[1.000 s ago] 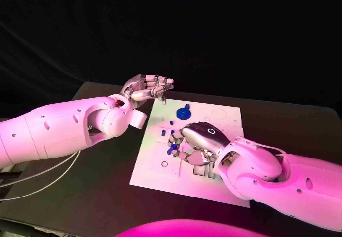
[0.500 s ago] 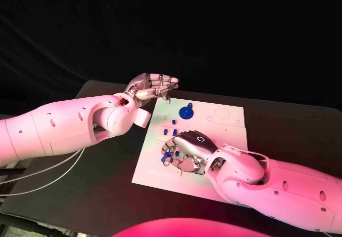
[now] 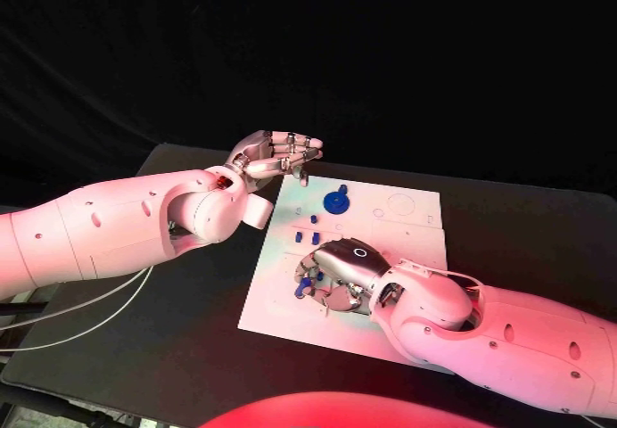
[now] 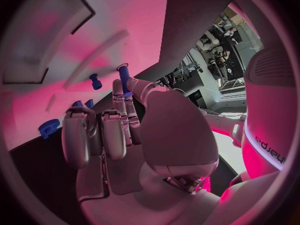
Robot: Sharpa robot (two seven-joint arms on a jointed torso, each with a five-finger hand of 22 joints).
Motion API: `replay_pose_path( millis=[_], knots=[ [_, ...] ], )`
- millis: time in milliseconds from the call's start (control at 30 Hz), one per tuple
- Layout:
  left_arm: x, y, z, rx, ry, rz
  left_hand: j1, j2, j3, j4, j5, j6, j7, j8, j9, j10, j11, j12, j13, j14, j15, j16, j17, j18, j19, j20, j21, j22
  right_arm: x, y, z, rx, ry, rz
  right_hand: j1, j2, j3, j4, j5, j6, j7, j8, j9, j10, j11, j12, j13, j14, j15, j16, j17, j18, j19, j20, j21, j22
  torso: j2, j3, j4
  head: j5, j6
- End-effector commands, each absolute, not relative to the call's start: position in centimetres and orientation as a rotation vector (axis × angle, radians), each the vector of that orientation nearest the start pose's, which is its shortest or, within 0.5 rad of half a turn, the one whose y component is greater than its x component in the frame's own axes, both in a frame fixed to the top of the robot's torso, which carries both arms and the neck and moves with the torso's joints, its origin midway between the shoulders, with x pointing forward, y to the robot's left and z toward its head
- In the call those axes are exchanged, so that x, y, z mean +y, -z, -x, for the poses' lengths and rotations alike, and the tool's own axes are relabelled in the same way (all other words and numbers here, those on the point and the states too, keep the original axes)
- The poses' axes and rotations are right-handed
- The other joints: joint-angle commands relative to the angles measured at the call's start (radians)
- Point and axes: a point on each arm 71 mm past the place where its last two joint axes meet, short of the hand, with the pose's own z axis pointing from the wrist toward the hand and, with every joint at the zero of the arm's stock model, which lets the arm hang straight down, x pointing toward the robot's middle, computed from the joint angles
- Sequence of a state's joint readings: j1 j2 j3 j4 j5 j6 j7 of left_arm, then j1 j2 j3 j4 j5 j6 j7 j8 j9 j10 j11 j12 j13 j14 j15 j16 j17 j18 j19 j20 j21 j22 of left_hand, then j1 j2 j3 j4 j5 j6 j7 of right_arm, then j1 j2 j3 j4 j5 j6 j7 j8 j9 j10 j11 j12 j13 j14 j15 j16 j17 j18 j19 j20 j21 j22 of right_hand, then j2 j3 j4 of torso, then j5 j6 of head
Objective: Assemble the parts on the task board
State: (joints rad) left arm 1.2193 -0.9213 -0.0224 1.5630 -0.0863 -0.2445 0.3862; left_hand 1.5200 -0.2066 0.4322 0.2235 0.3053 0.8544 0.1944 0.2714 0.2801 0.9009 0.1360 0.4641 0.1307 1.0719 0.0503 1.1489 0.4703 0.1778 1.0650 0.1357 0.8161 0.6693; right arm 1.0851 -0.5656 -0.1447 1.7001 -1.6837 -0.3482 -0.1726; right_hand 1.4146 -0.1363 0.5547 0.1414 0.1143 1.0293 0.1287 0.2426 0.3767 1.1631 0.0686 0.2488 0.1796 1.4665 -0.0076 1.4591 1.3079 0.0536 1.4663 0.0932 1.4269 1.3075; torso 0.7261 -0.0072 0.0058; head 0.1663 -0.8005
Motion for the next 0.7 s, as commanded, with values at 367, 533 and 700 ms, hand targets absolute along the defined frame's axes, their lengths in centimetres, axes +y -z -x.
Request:
replay_pose_path(
  millis=[367, 533, 700],
  knots=[
    [23.01, 15.65, -48.47, 1.431, 1.592, 0.993, -0.001, -0.009, 0.006, -0.002, 0.004, 0.001, 0.006, -0.005, -0.002, -0.008, -0.002, 0.002, -0.002, -0.006, 0.001, 0.005, -0.001, 0.007, -0.005, -0.002, -0.006, -0.001, -1.92, 23.95, -37.04, 1.681, -0.935, 0.592, 0.002, -0.001, 0.006, 0.001, 0.007, 0.004, 0.001, 0.027, 0.040, 0.002, -0.005, -0.003, 0.000, 0.051, -0.006, -0.001, 0.000, -0.019, 0.043, -0.006, -0.004, 0.179, 0.000, -0.0013, 0.0011, 0.002, -0.004],
    [23.04, 15.64, -48.46, 1.431, 1.591, 0.994, -0.001, -0.009, 0.006, -0.002, 0.004, 0.001, 0.006, -0.005, -0.002, -0.008, -0.002, 0.002, -0.002, -0.006, 0.001, 0.005, -0.001, 0.007, -0.005, -0.002, -0.006, -0.001, -1.68, 23.95, -36.93, 1.676, -0.938, 0.596, -0.007, -0.007, 0.006, -0.001, 0.004, -0.002, 0.003, 0.026, 0.042, -0.002, -0.003, -0.008, 0.000, 0.052, -0.004, 0.000, 0.002, -0.018, 0.041, -0.004, -0.010, 0.176, 0.000, -0.0011, 0.0016, 0.002, -0.004],
    [23.06, 15.64, -48.46, 1.431, 1.590, 0.994, -0.001, -0.009, 0.006, -0.002, 0.004, 0.001, 0.006, -0.005, -0.002, -0.008, -0.002, 0.002, -0.002, -0.006, 0.001, 0.005, -0.001, 0.007, -0.005, -0.002, -0.006, -0.001, -1.31, 23.94, -36.72, 1.675, -0.950, 0.603, -0.055, -0.046, -0.009, 0.012, 0.017, -0.061, 0.025, -0.012, 0.028, -0.015, 0.012, -0.018, 0.000, 0.051, 0.009, 0.000, 0.001, -0.017, 0.038, 0.005, -0.016, 0.174, 0.000, -0.0014, 0.0015, 0.002, -0.004]
  ],
)
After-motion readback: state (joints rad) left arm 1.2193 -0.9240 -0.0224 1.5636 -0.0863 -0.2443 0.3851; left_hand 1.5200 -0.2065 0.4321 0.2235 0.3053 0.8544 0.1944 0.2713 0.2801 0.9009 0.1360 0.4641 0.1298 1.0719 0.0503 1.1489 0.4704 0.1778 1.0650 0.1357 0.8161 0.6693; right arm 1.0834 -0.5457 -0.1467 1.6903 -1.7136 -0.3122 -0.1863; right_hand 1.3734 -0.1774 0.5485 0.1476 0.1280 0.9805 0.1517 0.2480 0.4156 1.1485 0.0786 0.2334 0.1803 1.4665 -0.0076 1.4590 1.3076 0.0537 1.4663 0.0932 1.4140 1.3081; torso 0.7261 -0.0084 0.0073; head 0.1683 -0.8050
